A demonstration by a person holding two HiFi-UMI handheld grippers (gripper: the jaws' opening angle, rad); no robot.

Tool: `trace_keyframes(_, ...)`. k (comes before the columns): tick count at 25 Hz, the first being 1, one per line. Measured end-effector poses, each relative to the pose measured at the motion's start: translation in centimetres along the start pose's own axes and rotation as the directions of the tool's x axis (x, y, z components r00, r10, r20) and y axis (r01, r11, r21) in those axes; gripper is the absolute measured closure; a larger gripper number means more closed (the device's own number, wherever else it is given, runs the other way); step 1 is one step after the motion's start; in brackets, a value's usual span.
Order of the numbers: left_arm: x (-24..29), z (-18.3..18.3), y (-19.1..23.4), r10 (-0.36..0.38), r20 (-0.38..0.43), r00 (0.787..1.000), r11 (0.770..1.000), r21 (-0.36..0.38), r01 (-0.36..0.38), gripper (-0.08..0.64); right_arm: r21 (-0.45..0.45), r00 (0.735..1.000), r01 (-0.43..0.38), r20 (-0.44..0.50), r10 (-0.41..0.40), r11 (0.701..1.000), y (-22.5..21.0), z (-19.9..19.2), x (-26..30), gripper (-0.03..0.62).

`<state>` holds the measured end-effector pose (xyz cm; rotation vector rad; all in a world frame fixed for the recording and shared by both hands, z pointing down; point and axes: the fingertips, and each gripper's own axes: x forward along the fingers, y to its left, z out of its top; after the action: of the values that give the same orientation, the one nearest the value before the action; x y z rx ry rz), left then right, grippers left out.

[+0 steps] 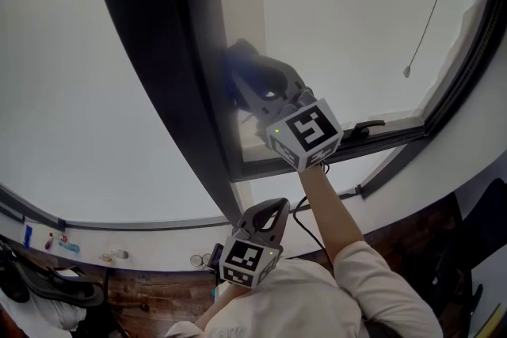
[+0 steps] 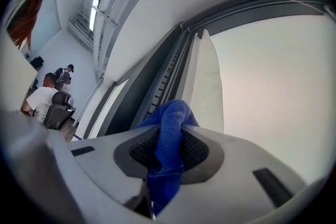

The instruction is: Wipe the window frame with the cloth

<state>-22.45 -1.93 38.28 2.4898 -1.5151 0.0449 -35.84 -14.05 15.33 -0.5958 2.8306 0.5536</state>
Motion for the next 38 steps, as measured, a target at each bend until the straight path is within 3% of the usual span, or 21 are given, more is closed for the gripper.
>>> trace_keyframes(38, -0.9, -1.5, 0.9, 0.037, -0.014, 0.999, 0.999, -0.031, -0.037, 0.551, 0.121, 0.984, 0.05, -0.178, -0.028, 0.991, 3.4, -10.7, -3.1, 0.505)
